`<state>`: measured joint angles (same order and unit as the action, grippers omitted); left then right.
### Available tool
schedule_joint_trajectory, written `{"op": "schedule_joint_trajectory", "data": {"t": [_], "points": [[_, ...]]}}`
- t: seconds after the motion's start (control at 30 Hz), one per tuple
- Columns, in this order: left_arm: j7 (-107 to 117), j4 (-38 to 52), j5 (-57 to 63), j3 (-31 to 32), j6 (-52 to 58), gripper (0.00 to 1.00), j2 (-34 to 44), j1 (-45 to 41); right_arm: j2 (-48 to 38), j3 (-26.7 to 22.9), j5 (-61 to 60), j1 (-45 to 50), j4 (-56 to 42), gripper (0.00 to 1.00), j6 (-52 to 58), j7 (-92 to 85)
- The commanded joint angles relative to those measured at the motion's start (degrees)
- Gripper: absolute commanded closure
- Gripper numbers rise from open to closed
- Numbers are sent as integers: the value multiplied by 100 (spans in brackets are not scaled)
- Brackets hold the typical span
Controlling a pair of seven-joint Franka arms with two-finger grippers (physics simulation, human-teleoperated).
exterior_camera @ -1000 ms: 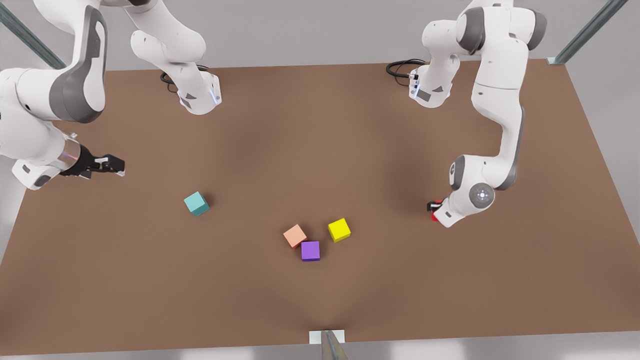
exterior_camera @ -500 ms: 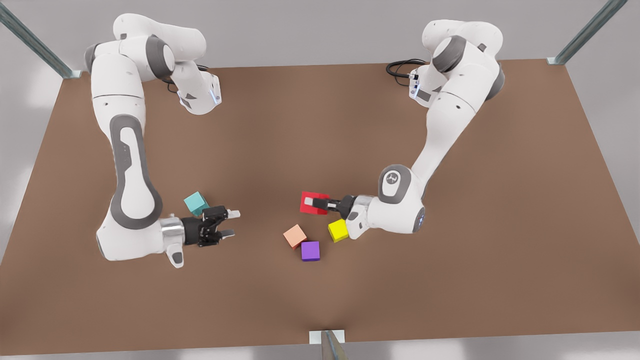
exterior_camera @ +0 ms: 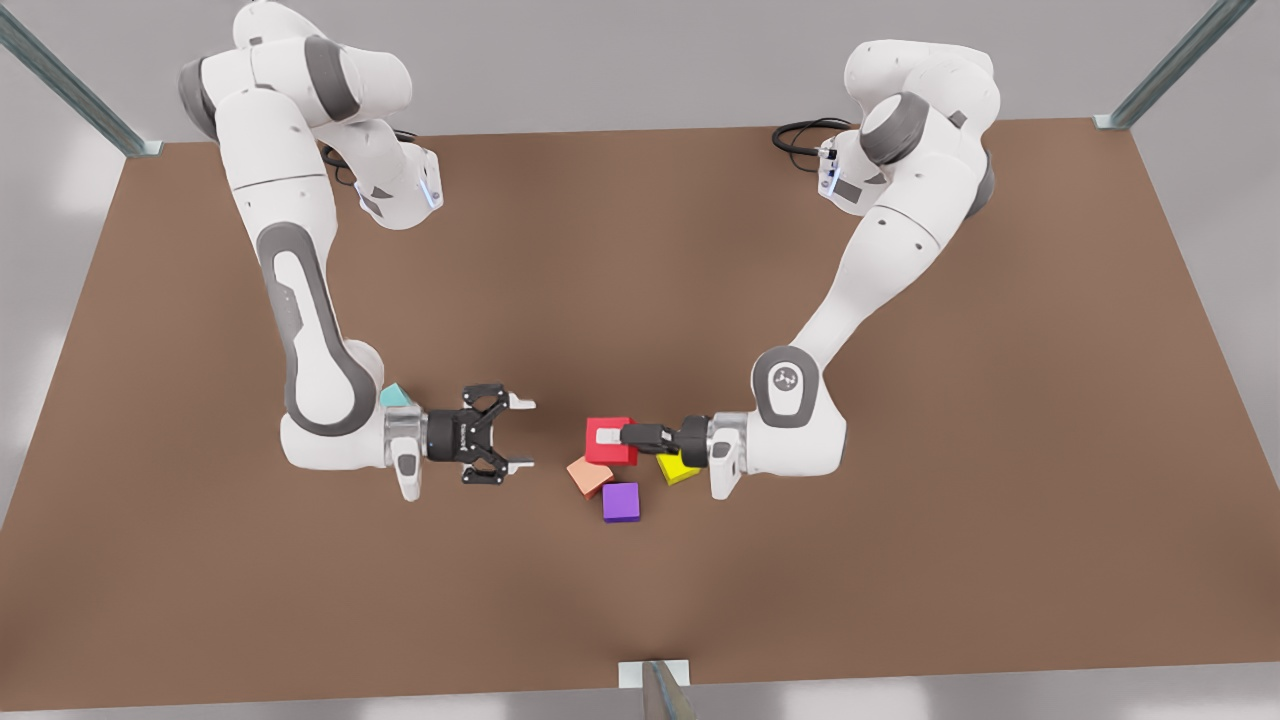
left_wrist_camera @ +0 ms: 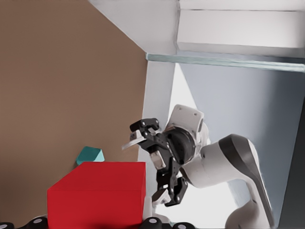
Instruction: Pick up red wooden cube and pass to hand red wooden cube and place in blue wooden cube
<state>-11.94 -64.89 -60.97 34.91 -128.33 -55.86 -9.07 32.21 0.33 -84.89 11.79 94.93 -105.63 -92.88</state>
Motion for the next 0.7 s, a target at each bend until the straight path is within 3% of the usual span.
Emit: {"op": "schedule_joint_trajectory", "data": {"t": [0.0, 0.27, 0.67], "points": [[-1926, 3, -82, 51, -289, 38, 5, -7, 127, 2, -397, 25, -97, 0, -309, -4089], [-2673, -15, -1189, 130, -262, 38, -206, 2, 268, 20, -784, 139, -273, 0, -291, -4036], [-2673, -24, -1242, 192, -262, 38, -214, 11, 286, 143, -1346, 324, -264, 0, -353, -3992]]}}
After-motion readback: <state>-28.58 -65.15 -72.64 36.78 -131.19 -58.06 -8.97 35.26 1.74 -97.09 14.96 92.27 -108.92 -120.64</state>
